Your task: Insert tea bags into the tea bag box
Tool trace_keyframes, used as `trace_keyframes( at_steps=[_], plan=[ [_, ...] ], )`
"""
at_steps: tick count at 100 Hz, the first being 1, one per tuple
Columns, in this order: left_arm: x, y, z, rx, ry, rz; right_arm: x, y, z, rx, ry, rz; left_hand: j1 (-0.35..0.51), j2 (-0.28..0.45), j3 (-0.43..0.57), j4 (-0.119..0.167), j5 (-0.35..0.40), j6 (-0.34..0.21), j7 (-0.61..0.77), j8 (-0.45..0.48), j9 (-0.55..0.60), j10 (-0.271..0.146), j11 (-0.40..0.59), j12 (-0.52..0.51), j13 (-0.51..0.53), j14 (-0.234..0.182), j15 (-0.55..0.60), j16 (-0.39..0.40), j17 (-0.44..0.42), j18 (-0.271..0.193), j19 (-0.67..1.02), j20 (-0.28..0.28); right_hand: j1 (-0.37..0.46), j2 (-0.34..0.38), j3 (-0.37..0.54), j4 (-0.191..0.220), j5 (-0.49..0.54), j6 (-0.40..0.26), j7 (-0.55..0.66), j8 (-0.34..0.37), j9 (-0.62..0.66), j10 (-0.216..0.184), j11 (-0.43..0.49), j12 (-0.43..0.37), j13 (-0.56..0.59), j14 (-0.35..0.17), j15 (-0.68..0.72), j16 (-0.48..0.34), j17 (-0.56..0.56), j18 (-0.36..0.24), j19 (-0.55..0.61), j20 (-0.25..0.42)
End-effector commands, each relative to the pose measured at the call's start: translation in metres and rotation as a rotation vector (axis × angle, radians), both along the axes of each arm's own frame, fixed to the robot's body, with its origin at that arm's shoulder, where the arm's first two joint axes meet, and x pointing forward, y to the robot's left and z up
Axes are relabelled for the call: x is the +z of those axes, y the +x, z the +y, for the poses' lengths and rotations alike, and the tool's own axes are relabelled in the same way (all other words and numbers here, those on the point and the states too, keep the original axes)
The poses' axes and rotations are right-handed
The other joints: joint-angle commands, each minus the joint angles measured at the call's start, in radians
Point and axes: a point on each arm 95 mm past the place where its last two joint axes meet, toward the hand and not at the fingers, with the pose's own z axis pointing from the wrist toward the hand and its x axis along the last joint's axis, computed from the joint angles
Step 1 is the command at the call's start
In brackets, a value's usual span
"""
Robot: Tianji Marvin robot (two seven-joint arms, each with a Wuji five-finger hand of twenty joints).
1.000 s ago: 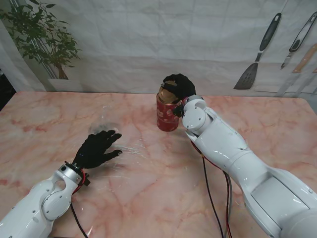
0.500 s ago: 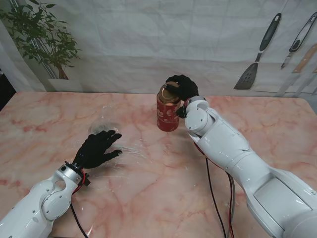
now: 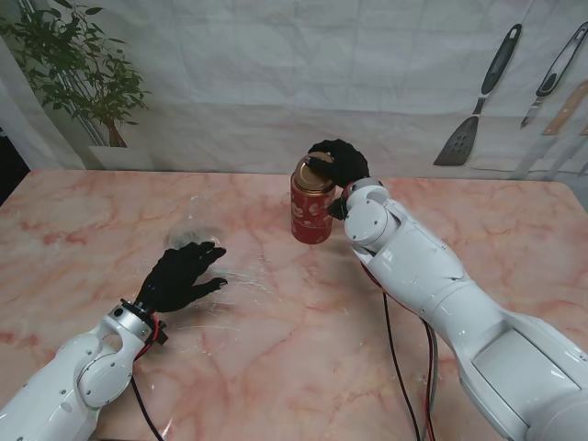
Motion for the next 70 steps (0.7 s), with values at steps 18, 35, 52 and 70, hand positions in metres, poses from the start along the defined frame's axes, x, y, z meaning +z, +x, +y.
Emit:
trace_keyframes(
  at_steps=[18, 35, 52, 70],
  plan=[
    [0.0009, 0.0011, -0.001, -0.005, 0.001, 0.003, -0.0032, -0.0015, 0.0021, 0.023, -0.014, 0.011, 0.006, 0.005, -0.01, -0.034, 0.017, -0.003, 0.008, 0.005, 0.004, -0.009, -0.009, 0.003, 0.014, -0.007, 0.002, 0.008, 0.002, -0.014, 0.037, 0.021, -0.031, 0.03, -0.017, 0.033, -0.02, -0.034, 0.005, -0.006, 0.002, -0.026, -0.031, -0.02, 0.006, -0.049, -0.058, -0.029, -0.007, -0.034, -0.019, 0.008],
    [0.0013, 0.0009, -0.0012, -0.006, 0.003, 0.0, -0.0051, -0.0019, 0.0033, 0.036, -0.014, 0.022, 0.006, 0.007, -0.01, -0.034, 0.021, 0.0, 0.01, 0.006, 0.007, -0.003, -0.008, 0.003, 0.015, -0.008, 0.002, 0.008, 0.003, -0.015, 0.038, 0.021, -0.032, 0.032, -0.024, 0.034, -0.03, -0.042, -0.001, -0.009, -0.021, -0.048, -0.069, -0.046, -0.004, -0.08, -0.112, -0.056, -0.013, -0.041, -0.053, -0.012],
    [0.0011, 0.0008, -0.0013, -0.006, 0.002, 0.001, -0.007, -0.0025, 0.0053, 0.047, -0.009, 0.027, 0.007, 0.008, -0.01, -0.034, 0.022, -0.001, 0.009, 0.007, 0.006, -0.004, -0.008, 0.004, 0.015, -0.006, 0.002, 0.009, 0.003, -0.016, 0.039, 0.022, -0.033, 0.037, -0.031, 0.034, -0.045, -0.054, -0.009, -0.013, -0.049, -0.067, -0.113, -0.085, -0.021, -0.114, -0.169, -0.085, -0.019, -0.042, -0.094, -0.032],
    [0.001, 0.0005, -0.0013, -0.006, 0.002, 0.002, -0.008, -0.0031, 0.0067, 0.06, -0.011, 0.041, 0.007, 0.008, -0.01, -0.034, 0.022, 0.0, 0.009, 0.007, 0.008, -0.005, -0.008, 0.004, 0.015, -0.008, 0.003, 0.009, 0.003, -0.017, 0.039, 0.022, -0.034, 0.047, -0.044, 0.035, -0.071, -0.068, -0.031, -0.024, -0.074, -0.078, -0.157, -0.129, -0.035, -0.137, -0.214, -0.111, -0.021, -0.044, -0.123, -0.04]
  ],
)
